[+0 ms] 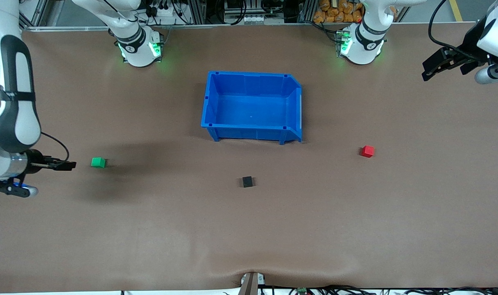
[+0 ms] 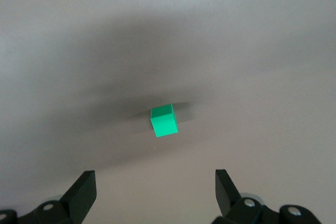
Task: Attach green and red cubes to black cube
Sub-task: 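Lower the right gripper onto the green cube while the left gripper reaches the red cube, then close the right gripper on the green cube while the left gripper descends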
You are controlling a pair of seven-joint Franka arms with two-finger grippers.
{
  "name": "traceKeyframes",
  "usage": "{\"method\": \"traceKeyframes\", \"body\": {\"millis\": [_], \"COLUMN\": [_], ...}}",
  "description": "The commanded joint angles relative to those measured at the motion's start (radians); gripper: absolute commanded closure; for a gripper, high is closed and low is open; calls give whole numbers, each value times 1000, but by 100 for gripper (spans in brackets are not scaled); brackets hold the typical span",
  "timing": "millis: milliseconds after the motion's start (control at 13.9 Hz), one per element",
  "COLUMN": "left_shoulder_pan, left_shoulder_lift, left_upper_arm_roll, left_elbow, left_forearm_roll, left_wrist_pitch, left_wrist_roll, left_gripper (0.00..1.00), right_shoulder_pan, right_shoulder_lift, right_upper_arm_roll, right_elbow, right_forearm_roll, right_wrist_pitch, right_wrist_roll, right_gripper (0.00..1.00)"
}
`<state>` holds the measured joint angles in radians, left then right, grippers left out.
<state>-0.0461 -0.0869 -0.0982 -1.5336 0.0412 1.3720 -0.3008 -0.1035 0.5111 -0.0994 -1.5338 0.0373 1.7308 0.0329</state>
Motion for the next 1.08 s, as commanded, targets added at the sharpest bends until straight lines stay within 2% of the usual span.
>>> {"method": "traceKeyframes", "body": {"millis": [0,288,504,576,719,791,863,935,1007], "left_shoulder_pan": [15,12,3,6,8,6,6,5,5], "left_shoulder_lift": [15,41,70,84,128,159,192,223,252], "left_upper_arm_roll": [-2,-6,-8,-9,-9,-9,-9,-9,-12], "left_elbow": [-72,-244,-380,-419,-462,-467,-470,-471,-471], "left_forearm_roll": [3,0,5,5,5,5,5,6,25], "left_wrist_pitch": [59,283,490,551,637,645,647,647,651], "left_wrist_roll": [-20,-99,-201,-214,-231,-239,-239,-232,-222], "left_gripper": [0,0,0,0,0,0,0,0,0], "right_shoulder_pan": [11,21,22,21,24,25,27,25,21], "right_shoulder_lift": [64,79,115,122,126,126,126,132,141], "right_upper_arm_roll": [7,7,7,7,7,7,7,7,7], "right_elbow": [-34,-184,-203,-204,-204,-204,-204,-204,-203], "right_forearm_roll": [12,13,12,12,12,3,-2,-2,-2], "right_wrist_pitch": [48,266,306,321,322,323,323,325,325], "right_wrist_roll": [18,13,-74,-111,-125,-139,-168,-182,-185], "right_gripper": [0,0,0,6,10,14,24,28,28]}}
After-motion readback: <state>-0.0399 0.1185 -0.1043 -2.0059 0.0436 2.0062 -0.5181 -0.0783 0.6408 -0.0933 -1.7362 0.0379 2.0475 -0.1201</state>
